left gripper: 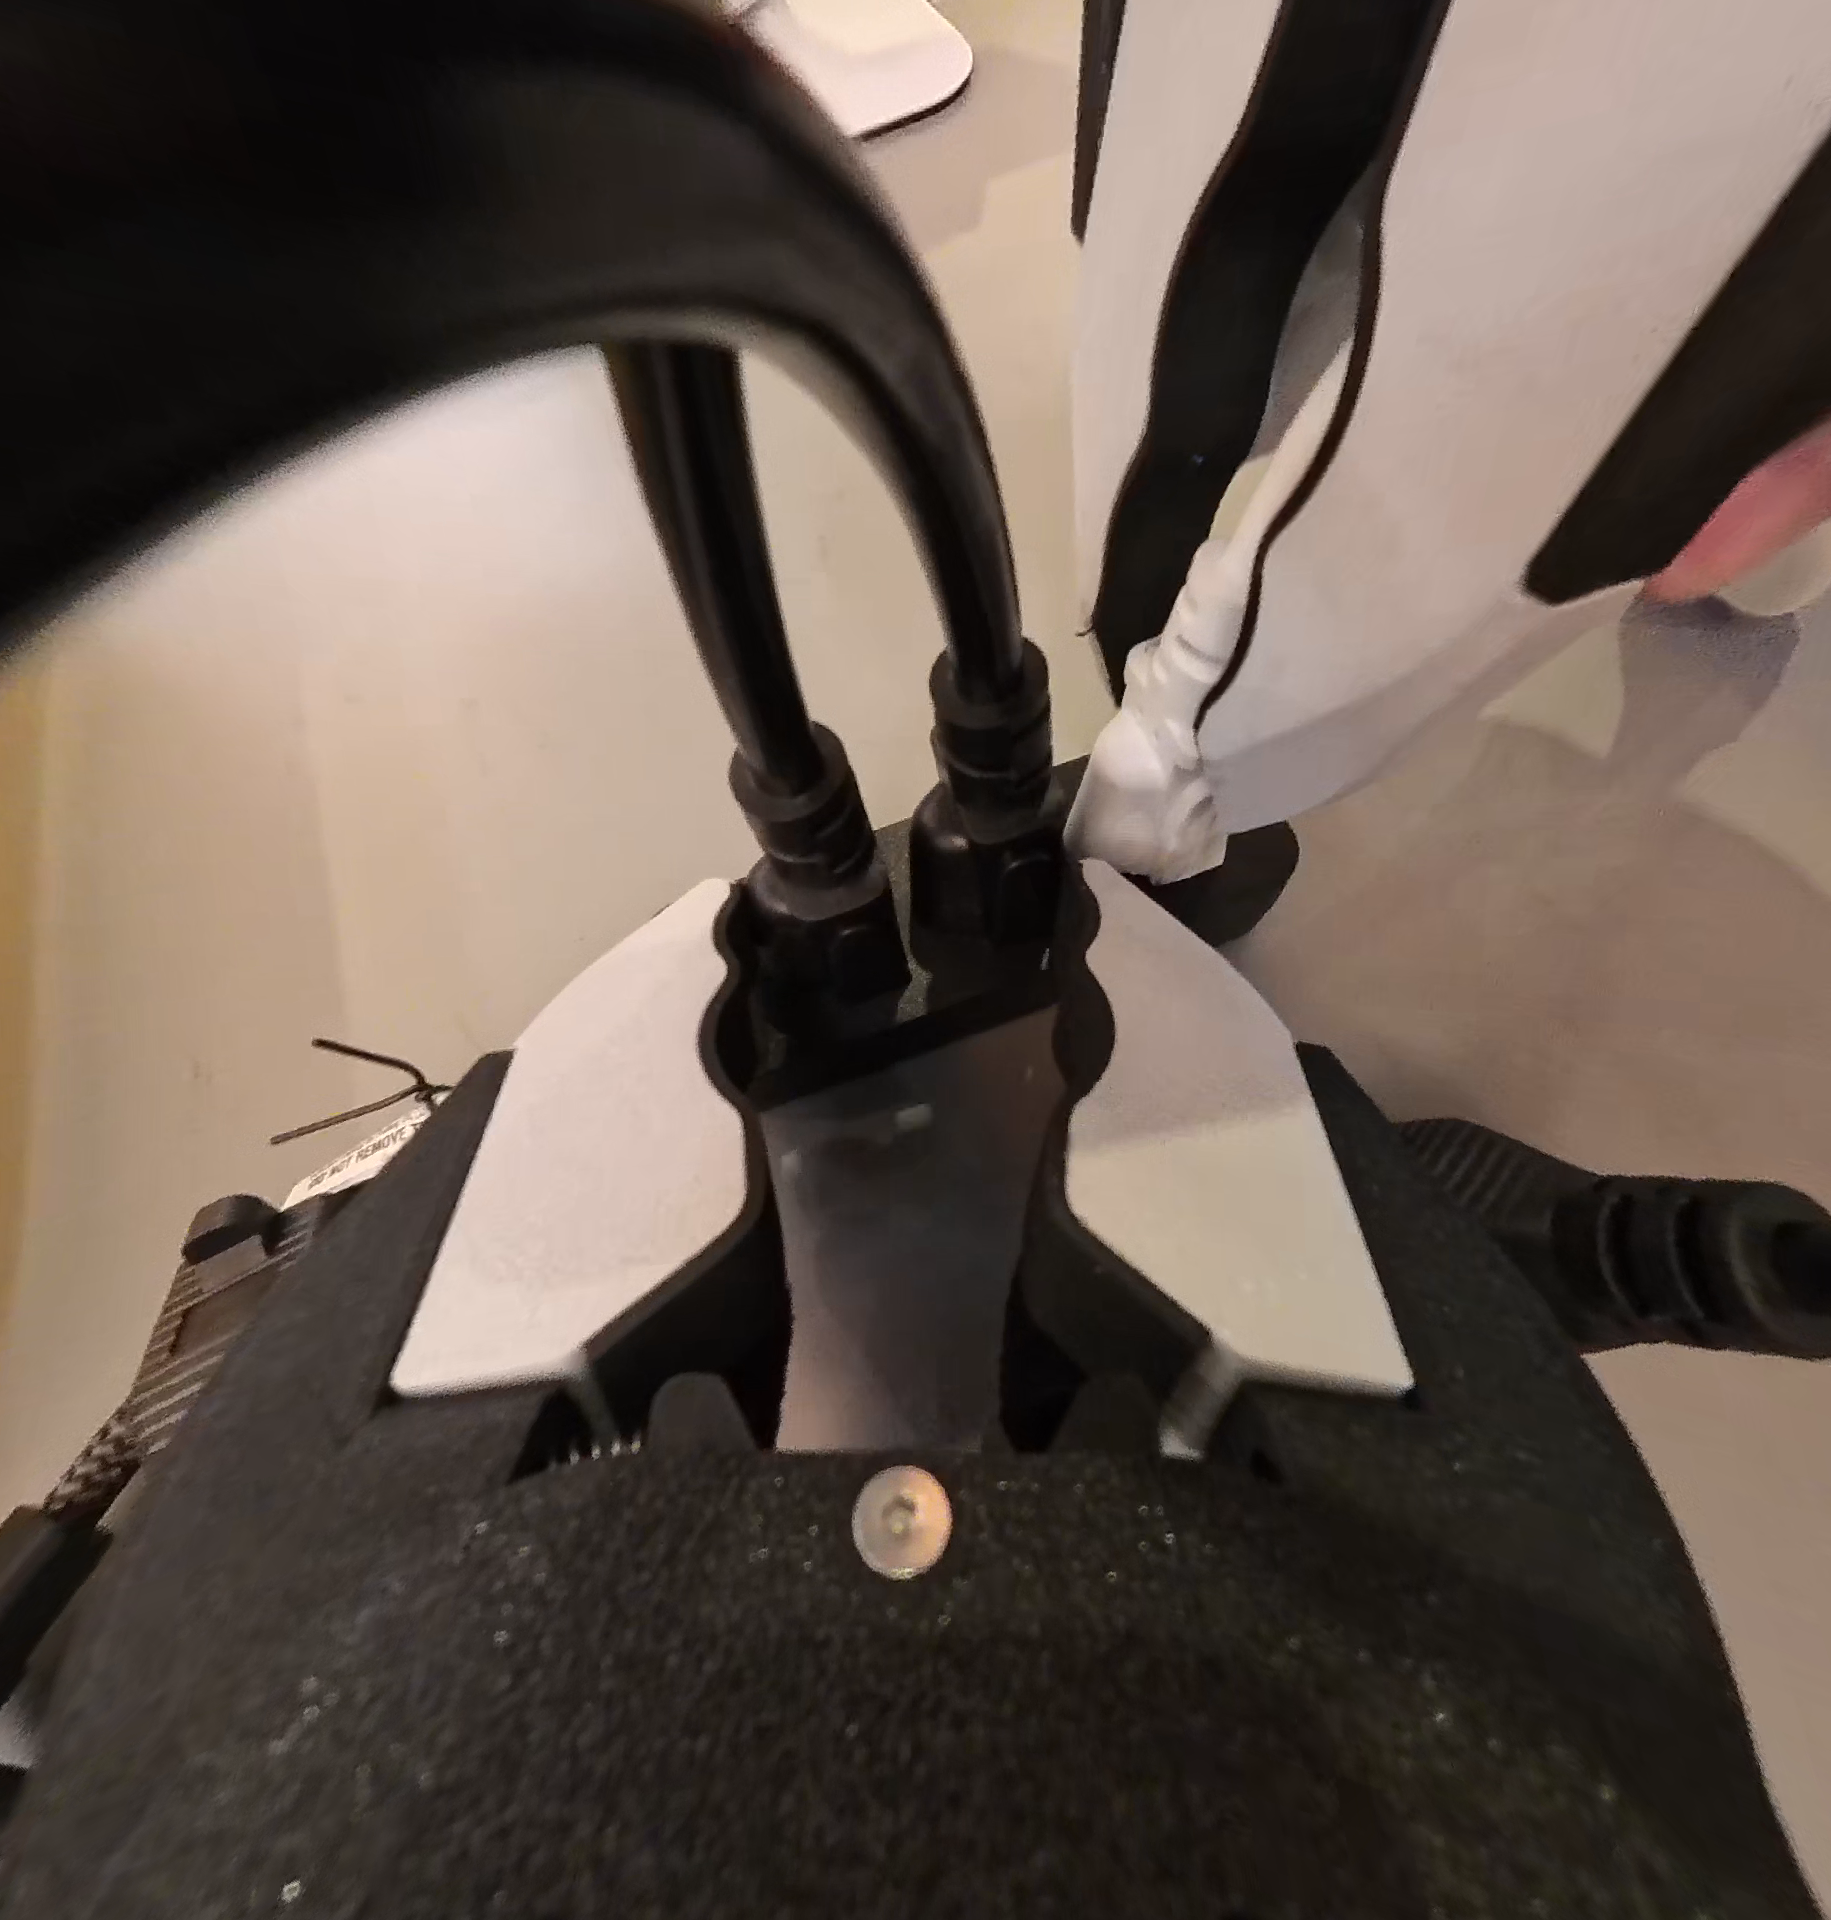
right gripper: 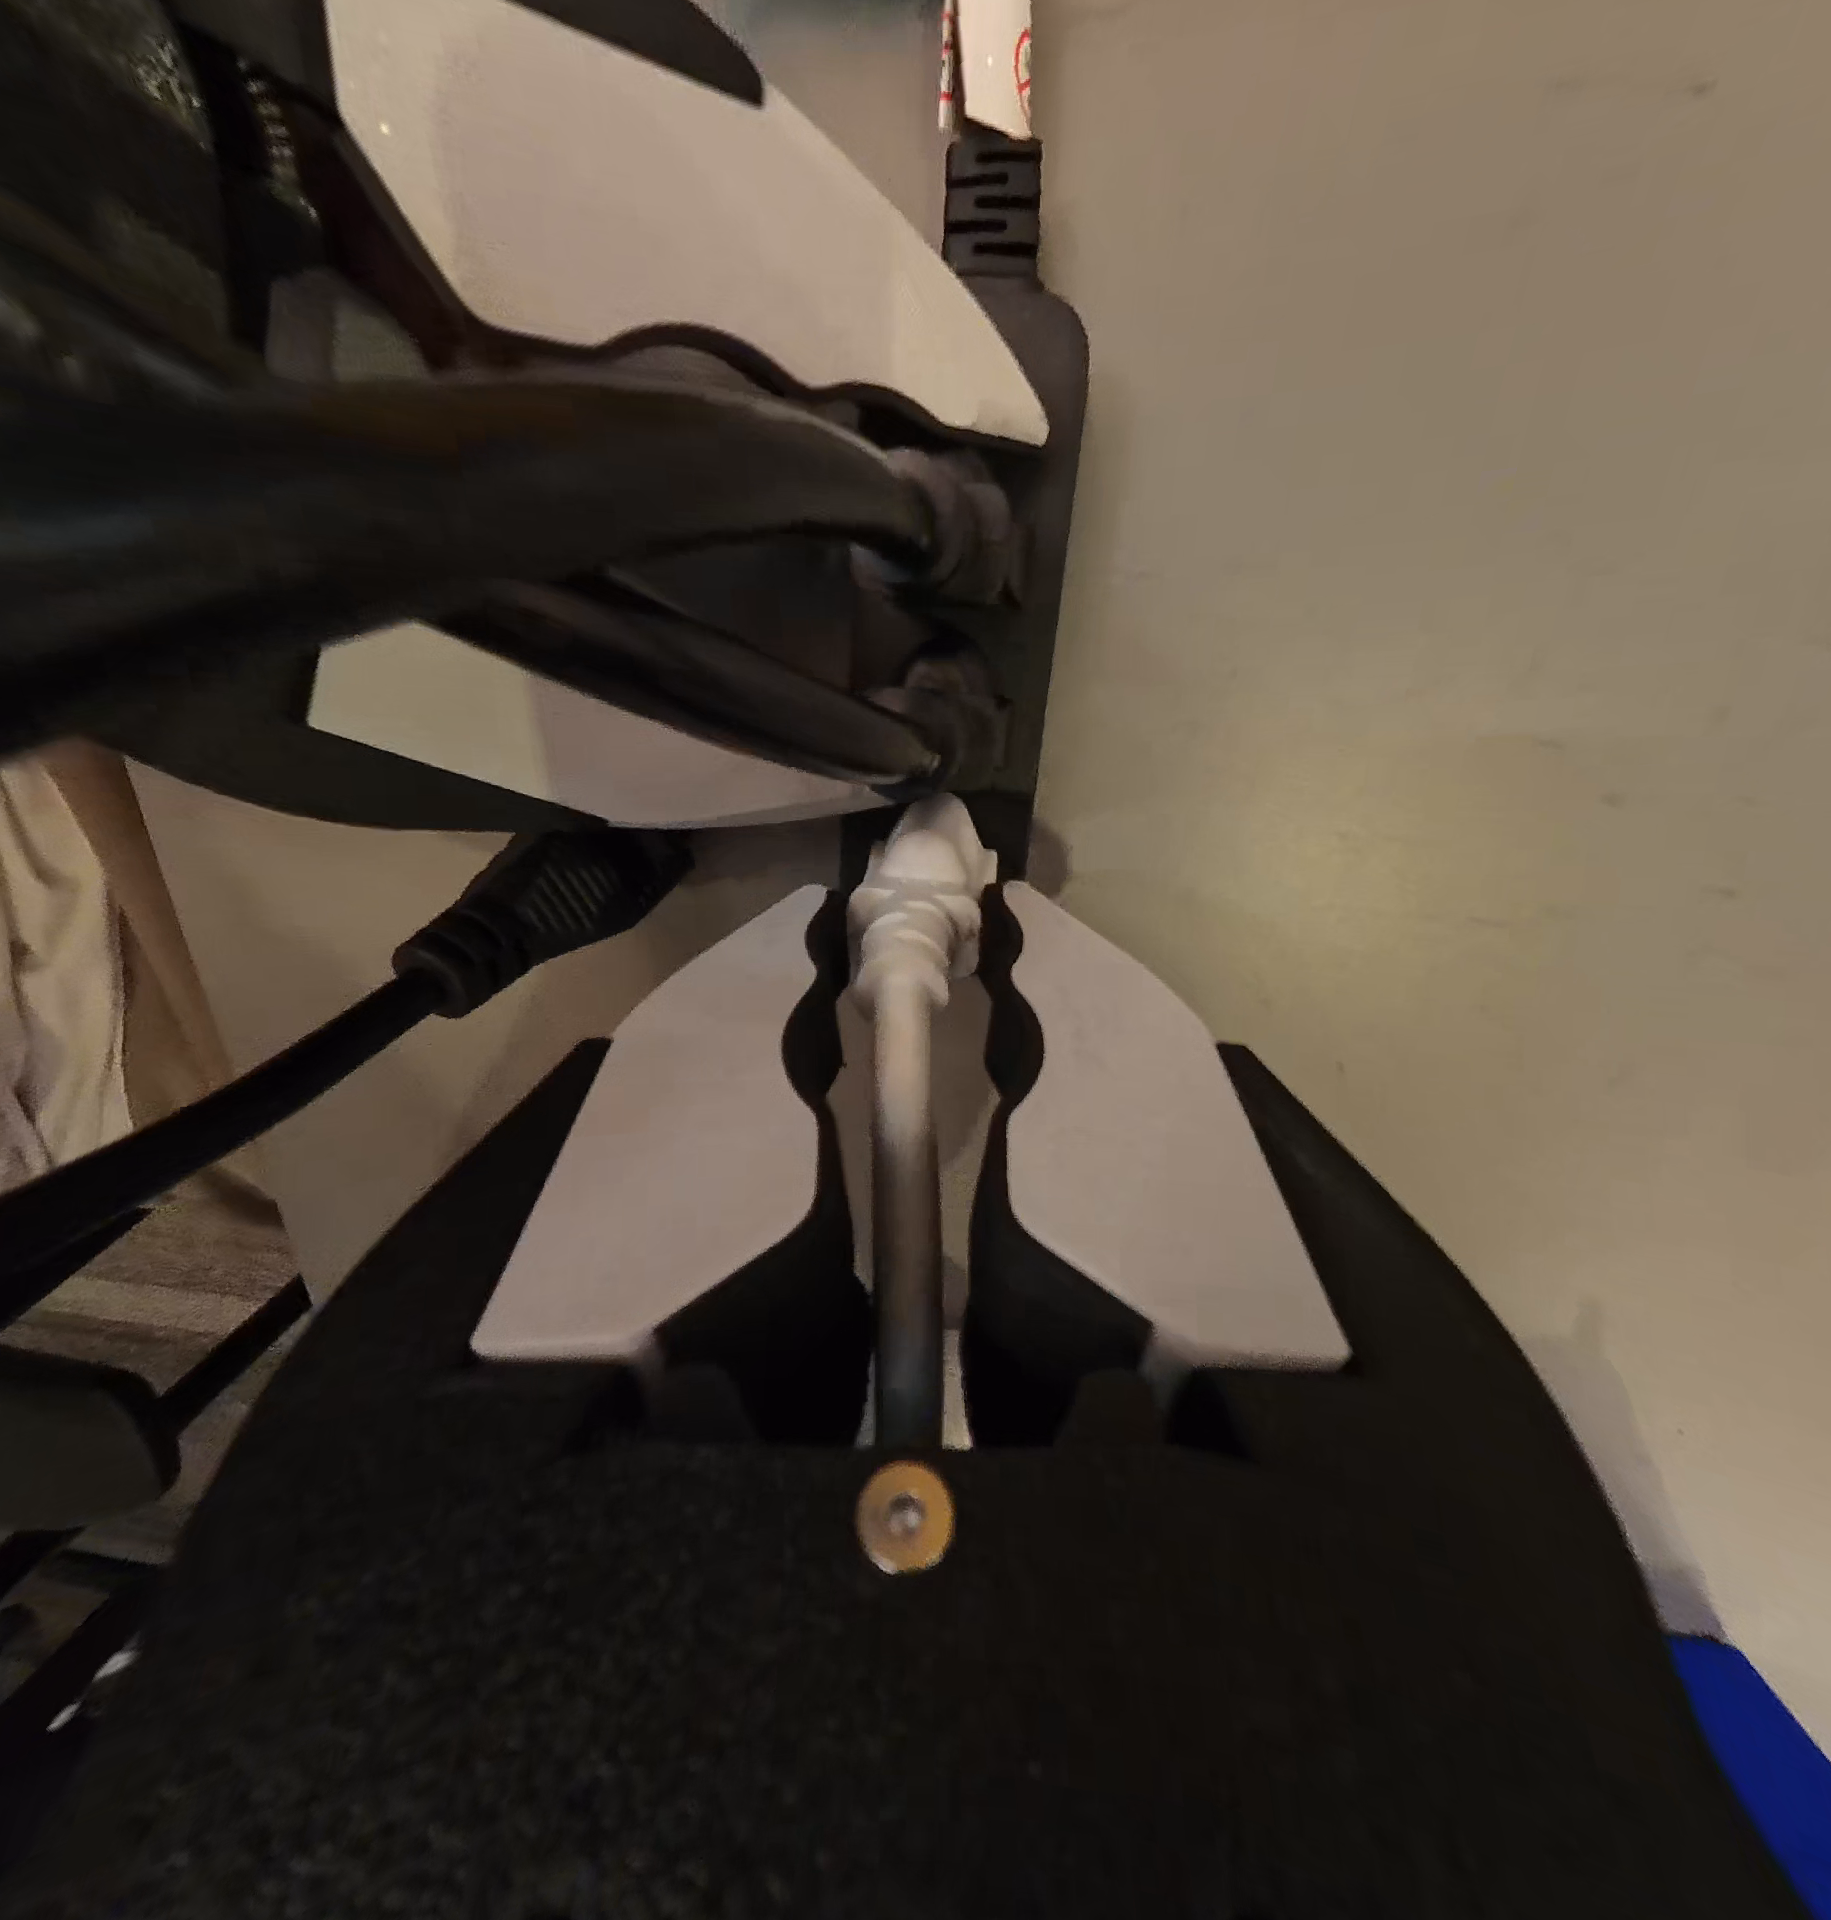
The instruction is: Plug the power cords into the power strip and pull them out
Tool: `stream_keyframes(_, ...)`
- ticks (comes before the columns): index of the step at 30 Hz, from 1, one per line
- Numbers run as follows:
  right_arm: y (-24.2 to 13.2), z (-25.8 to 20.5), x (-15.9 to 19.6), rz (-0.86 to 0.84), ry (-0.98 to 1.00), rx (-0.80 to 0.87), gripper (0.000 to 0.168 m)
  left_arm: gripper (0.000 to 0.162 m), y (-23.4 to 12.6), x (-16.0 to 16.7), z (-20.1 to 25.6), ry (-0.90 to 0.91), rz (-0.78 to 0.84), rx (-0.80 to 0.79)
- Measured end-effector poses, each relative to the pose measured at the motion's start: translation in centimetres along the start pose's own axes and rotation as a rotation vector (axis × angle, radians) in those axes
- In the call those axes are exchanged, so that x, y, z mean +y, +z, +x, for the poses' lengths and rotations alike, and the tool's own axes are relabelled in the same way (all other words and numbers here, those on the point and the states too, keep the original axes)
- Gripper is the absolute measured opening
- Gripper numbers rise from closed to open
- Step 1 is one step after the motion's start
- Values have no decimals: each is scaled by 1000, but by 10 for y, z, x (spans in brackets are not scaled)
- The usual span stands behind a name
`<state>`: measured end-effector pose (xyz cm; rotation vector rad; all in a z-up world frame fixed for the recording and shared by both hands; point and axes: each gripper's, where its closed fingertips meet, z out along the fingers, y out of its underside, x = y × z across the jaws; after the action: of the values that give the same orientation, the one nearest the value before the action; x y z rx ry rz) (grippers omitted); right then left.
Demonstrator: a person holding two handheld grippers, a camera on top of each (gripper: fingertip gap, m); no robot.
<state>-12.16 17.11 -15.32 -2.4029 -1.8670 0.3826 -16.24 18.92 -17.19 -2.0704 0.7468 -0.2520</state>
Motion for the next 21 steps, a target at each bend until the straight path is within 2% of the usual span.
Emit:
stream_keyframes(8, 2, 1, 1, 12, -4, 55, 25, 58, 1, -1, 0, 0, 1, -8)
stream_keyframes(12, 11, 5, 6, -15, -90, 156, 27, 56, 1, -1, 0, -4, 2, -5)
stream_keyframes(21, 11, 4, 2, 137, -51, 102, 24, 57, 1, -1, 0, -4, 1, -2)
